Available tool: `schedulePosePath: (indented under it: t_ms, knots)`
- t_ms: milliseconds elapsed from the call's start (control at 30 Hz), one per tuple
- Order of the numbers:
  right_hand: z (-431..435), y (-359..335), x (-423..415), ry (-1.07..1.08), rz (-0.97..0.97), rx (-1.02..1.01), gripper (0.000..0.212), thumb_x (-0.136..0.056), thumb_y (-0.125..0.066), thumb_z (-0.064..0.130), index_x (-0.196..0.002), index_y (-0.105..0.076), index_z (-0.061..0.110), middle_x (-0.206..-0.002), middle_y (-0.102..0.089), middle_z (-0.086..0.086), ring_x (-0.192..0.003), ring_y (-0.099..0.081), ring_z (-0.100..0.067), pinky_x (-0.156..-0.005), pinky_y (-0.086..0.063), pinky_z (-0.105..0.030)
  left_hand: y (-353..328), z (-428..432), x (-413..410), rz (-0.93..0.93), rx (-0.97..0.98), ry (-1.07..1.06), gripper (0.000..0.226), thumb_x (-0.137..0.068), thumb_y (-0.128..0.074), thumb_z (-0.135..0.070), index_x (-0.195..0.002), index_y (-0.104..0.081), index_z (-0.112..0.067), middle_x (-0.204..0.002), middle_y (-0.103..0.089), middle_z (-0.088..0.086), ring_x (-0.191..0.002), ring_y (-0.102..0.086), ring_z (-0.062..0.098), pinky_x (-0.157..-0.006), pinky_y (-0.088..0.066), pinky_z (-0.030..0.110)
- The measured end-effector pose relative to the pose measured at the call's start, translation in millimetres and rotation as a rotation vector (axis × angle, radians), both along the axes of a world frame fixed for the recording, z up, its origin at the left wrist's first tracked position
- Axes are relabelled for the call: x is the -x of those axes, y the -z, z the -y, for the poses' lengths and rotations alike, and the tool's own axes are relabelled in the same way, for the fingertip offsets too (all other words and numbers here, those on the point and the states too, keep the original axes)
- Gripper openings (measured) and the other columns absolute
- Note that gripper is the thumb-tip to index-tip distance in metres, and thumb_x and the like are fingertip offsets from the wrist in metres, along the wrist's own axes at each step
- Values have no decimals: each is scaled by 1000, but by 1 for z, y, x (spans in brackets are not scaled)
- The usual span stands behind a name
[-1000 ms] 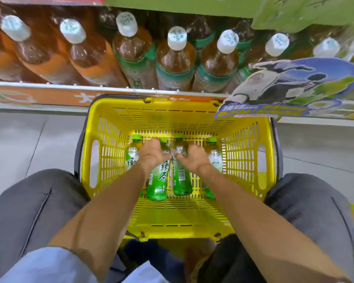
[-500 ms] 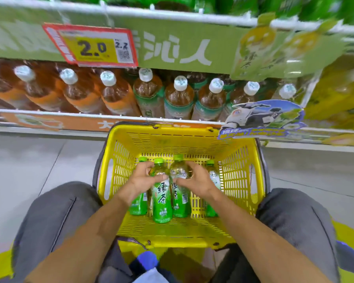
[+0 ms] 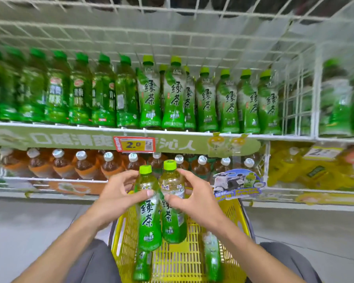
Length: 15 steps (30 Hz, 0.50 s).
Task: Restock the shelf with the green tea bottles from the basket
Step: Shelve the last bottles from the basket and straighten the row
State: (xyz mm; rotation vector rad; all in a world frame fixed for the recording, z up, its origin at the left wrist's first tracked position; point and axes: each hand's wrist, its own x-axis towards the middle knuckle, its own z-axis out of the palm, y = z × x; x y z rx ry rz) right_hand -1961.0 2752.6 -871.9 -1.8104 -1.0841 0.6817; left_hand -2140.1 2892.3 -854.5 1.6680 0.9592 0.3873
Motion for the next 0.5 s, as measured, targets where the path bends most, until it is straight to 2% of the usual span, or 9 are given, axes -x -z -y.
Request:
schedulePosePath:
  t_ms: [33, 100, 133, 200, 267, 333, 367, 433, 500]
  knots:
    - [-2, -19, -7, 13, 17, -42, 81, -75, -84, 41, -147, -51, 26, -123, -62, 17, -105, -57, 4, -97, -50, -23, -19, -3, -5, 21, -33, 11, 84, -66, -89, -32, -139, -54, -12, -134, -55, -3, -121, -55, 13, -101, -39, 27]
    - [-5, -55, -23, 34, 47, -116, 82, -72, -84, 48, -145, -54, 25, -115, -67, 14, -97, -61, 2, -92, -54, -31, -61, -6, -21, 69, -99, 42, 83, -68, -89, -31, -141, -53, -13, -132, -54, -3, -121, -54, 18, -97, -40, 29]
    - [-5, -73, -33, 41, 65, -148, 84, -71, -83, 51, -145, -54, 24, -113, -69, 14, -97, -63, 3, -91, -54, -31, -81, -8, -31, 85, -128, 56, 82, -67, -88, -32, -140, -54, -15, -131, -55, -3, -120, -54, 19, -96, -41, 29]
    - [-7, -108, -53, 75, 114, -202, 85, -72, -84, 53, -144, -55, 20, -120, -70, 12, -107, -66, -2, -98, -53, -32, -118, -13, -53, 127, -193, 95, 81, -68, -88, -34, -140, -54, -15, -130, -56, -4, -116, -58, 15, -90, -44, 24]
    - [-10, -142, -77, 108, 172, -254, 78, -76, -85, 45, -143, -57, 15, -122, -69, 12, -111, -66, -3, -100, -51, -26, -152, -19, -78, 161, -275, 123, 80, -69, -88, -33, -139, -55, -13, -128, -60, -3, -108, -60, 4, -85, -47, 17]
    - [-17, -170, -100, 154, 227, -264, 73, -78, -85, 43, -140, -60, 14, -124, -68, 11, -111, -65, -5, -100, -49, -25, -178, -28, -104, 195, -324, 136, 78, -70, -89, -32, -137, -56, -11, -126, -63, 0, -108, -62, 7, -91, -52, 24]
    - [-22, -180, -112, 171, 232, -269, 71, -76, -84, 47, -136, -63, 14, -122, -70, 9, -109, -67, -7, -101, -52, -30, -190, -32, -117, 211, -348, 143, 75, -71, -90, -31, -136, -56, -11, -123, -65, 1, -109, -62, 9, -93, -53, 27]
    - [-34, -192, -135, 208, 229, -257, 66, -72, -82, 55, -124, -69, 16, -112, -76, 6, -102, -71, -9, -97, -56, -40, -208, -42, -142, 236, -362, 168, 62, -75, -88, -25, -128, -58, -15, -110, -67, -4, -102, -64, 5, -89, -52, 20]
    - [-45, -200, -153, 240, 217, -243, 68, -70, -81, 60, -123, -70, 18, -110, -76, 9, -100, -71, -7, -98, -56, -39, -216, -54, -166, 247, -382, 192, 46, -77, -88, -21, -113, -59, -26, -102, -72, -7, -92, -68, 2, -85, -53, 18]
